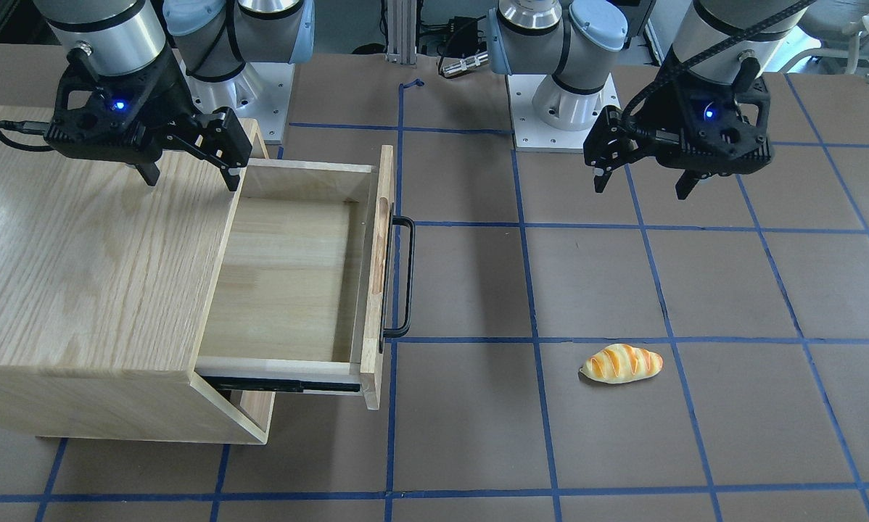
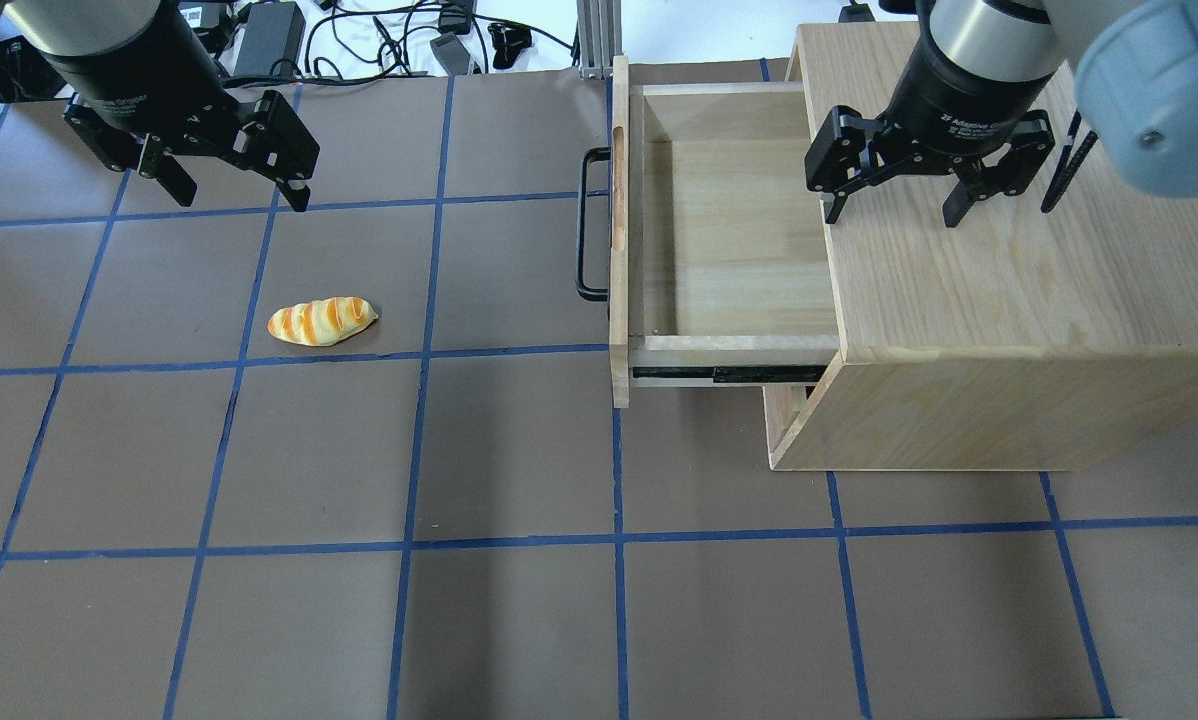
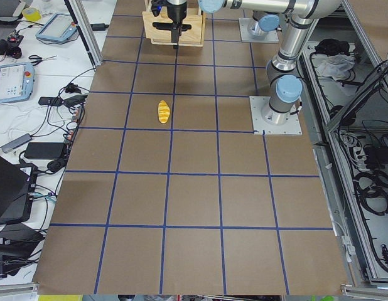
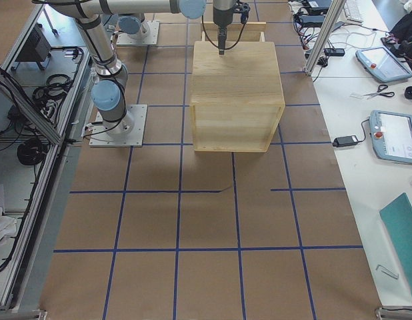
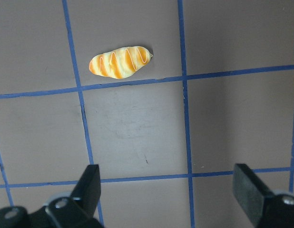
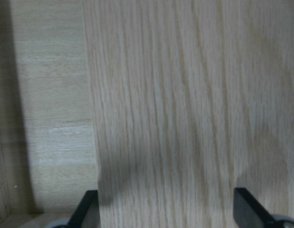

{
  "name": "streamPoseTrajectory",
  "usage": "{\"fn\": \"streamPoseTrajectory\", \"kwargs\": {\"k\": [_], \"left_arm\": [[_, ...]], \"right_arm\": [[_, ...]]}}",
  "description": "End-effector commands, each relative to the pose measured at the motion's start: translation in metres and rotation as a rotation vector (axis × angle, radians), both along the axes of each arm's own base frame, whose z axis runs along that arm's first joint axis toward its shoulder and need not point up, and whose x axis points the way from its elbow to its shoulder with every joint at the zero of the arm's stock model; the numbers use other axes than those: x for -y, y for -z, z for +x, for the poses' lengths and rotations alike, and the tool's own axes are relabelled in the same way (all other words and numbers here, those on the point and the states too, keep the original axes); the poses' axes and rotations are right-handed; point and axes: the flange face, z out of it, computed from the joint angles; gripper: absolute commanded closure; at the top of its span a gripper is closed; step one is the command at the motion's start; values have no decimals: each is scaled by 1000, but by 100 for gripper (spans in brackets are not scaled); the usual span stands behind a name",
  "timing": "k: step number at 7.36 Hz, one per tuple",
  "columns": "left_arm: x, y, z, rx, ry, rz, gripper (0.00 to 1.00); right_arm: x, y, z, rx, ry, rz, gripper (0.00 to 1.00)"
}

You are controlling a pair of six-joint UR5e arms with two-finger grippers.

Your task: Open upper drawer

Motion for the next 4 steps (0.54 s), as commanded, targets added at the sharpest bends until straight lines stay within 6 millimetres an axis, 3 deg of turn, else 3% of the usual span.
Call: {"fn": "streamPoseTrajectory", "kwargs": {"k": [1,4], "left_arm": [[-1,1,-1,-4,2,2,0],[-4,6,0,-4,1,10,0]], "right_arm": [[0,0,0,0,0,0,0],[0,0,0,0,0,0,0]]}}
